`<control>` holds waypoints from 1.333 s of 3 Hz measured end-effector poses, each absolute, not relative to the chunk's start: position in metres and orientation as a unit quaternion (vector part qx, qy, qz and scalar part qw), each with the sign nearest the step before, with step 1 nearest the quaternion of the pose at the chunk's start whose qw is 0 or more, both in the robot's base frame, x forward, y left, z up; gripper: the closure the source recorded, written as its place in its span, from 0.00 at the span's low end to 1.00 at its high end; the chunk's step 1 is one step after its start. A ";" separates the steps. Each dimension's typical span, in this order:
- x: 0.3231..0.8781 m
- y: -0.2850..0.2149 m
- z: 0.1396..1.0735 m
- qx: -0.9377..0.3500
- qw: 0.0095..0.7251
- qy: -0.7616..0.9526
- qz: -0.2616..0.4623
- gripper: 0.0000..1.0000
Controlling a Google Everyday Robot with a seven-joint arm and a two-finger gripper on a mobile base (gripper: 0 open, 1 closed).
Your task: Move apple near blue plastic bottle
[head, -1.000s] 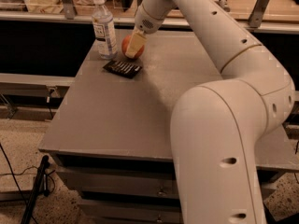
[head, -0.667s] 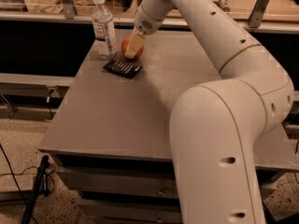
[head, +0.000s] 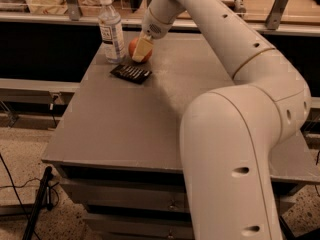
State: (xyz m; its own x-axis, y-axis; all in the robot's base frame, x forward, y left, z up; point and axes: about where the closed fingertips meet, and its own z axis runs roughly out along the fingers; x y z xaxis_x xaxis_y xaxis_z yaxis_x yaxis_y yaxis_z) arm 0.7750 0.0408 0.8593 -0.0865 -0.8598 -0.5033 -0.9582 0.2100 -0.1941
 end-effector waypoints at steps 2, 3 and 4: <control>0.775 0.043 0.855 -0.623 0.263 0.731 0.094 0.00; 0.776 0.030 0.863 -0.612 0.282 0.731 0.111 0.00; 0.774 -0.008 0.897 -0.584 0.351 0.718 0.138 0.00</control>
Offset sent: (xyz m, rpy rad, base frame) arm 0.0003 0.0022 -0.0036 -0.0009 0.0046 0.0027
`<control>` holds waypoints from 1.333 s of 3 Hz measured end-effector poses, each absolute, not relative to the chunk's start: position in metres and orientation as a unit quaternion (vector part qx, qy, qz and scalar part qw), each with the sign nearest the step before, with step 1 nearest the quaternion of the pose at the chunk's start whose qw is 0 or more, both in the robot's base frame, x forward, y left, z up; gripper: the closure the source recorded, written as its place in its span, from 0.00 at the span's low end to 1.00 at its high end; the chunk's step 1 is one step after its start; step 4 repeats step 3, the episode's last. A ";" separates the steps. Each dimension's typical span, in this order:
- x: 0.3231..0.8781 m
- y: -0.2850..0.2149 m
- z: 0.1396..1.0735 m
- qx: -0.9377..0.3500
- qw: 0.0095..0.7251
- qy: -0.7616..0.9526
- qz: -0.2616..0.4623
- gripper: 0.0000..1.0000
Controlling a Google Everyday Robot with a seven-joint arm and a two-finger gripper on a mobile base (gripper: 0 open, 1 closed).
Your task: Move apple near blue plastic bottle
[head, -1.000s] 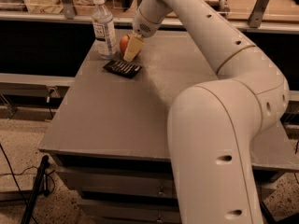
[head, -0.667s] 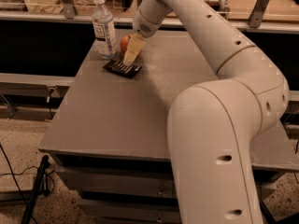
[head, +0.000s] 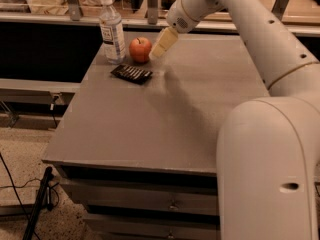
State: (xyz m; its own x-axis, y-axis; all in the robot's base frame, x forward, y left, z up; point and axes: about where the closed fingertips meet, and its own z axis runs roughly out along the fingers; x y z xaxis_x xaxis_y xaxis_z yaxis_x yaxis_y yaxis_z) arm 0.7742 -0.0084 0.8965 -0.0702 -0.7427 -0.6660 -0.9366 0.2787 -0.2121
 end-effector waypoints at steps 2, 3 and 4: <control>0.761 -0.053 0.965 -0.553 0.448 0.692 0.122 0.00; 0.761 -0.053 0.964 -0.553 0.448 0.692 0.122 0.00; 0.761 -0.053 0.964 -0.553 0.448 0.692 0.122 0.00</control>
Offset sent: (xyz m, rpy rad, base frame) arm -0.0310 -0.0640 0.1080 0.1530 -0.2603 -0.0768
